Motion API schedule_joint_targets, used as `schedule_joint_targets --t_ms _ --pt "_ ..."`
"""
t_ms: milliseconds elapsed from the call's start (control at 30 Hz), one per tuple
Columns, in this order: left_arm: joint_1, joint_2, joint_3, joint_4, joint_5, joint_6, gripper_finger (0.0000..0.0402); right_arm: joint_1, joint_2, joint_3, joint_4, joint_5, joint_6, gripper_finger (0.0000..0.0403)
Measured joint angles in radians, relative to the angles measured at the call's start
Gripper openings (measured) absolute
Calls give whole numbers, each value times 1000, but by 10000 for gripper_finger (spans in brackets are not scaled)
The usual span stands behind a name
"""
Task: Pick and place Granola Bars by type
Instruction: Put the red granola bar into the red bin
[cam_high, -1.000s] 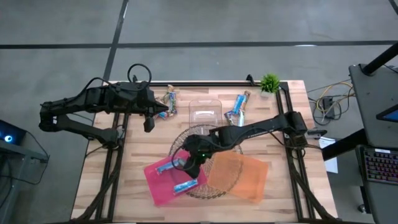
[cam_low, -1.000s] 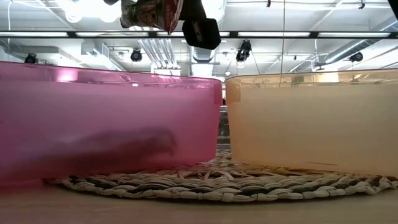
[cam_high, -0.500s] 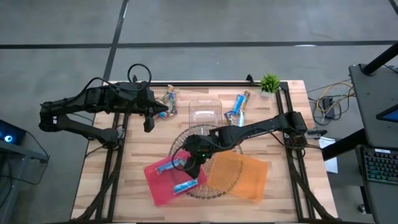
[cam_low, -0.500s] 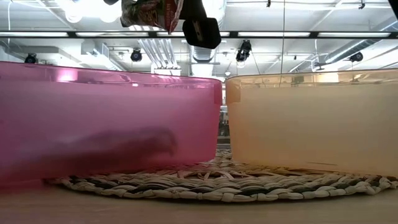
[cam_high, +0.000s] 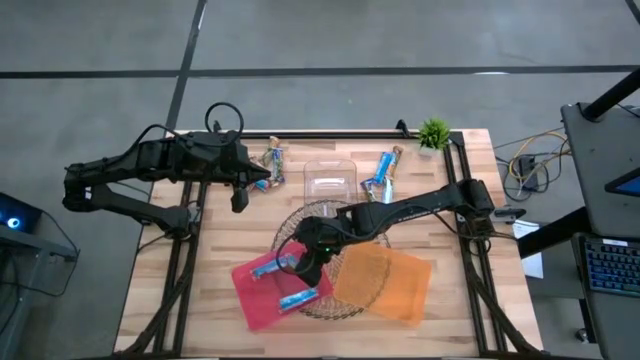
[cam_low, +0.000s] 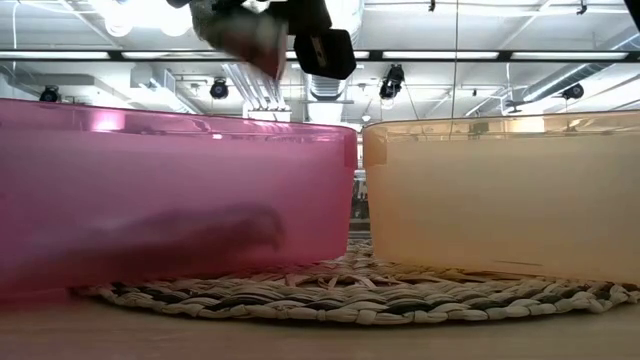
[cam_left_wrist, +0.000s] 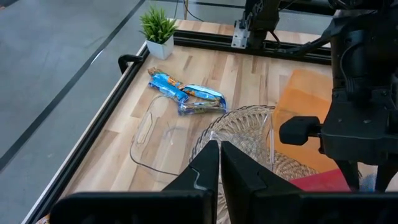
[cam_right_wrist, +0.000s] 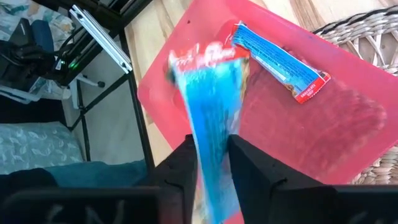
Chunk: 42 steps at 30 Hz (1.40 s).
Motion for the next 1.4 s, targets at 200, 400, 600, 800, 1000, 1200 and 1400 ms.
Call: schedule_joint_targets --t_ms 200,400,600,800,1000,1200,1400 --pt "0 0 0 0 0 0 0 0 0 -10 -1 0 7 145" --pt "0 0 0 0 0 0 0 -1 -2 -10 1 1 -8 171" --pt "0 0 0 0 0 0 0 -1 -9 -10 -2 1 -35 144" --pt "0 0 0 1 0 0 0 -5 -45 -10 -11 -1 -84 64" --pt "0 0 0 1 0 0 0 -19 -69 -10 -25 -1 -117 12" --pt "0 0 0 1 0 -3 0 -20 -118 -12 -56 -1 -169 9" --pt "0 0 0 1 0 -3 0 -35 -264 -11 -141 23 -255 8"
